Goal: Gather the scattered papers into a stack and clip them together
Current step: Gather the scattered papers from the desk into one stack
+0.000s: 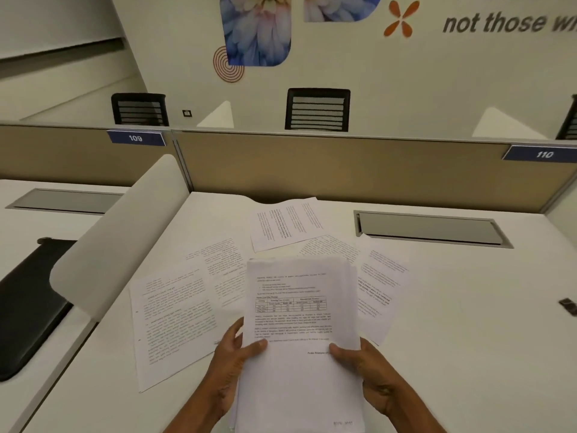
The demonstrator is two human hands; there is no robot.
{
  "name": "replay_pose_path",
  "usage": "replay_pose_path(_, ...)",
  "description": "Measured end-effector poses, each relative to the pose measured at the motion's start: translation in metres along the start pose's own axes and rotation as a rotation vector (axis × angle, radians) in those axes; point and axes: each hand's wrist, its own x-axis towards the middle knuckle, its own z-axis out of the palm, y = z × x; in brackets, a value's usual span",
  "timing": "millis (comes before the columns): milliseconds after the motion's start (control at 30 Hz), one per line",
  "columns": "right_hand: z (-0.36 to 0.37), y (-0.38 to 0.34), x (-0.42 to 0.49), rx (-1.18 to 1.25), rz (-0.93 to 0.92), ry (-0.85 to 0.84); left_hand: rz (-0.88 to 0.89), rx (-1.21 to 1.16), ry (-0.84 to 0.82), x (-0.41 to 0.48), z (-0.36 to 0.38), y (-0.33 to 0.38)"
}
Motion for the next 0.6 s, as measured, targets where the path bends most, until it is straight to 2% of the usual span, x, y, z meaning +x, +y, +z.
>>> replay_pose_path(167, -0.021, -0.010, 0.005, -0.014, 0.023, -0.028, -0.252, -0.165, -0.143, 0.008, 0.021, 0.001)
replay_pose_path(367, -0.032, -0.026, 0.018, -0.089, 0.022, -0.003, -0.198, 0.007, -0.165, 0.019, 0.054, 0.010)
replay_pose_path(500, -0.048, -0.037, 0.023, 0.132, -0.002, -0.062, -0.227, -0.185, -0.255, 0.036, 0.064, 0.018)
replay_pose_path(600, -0.064, -0.044, 0.028, 0.213, -0.059, -0.078, -0.219, -0.125, -0.304, 0.044, 0.070, 0.026)
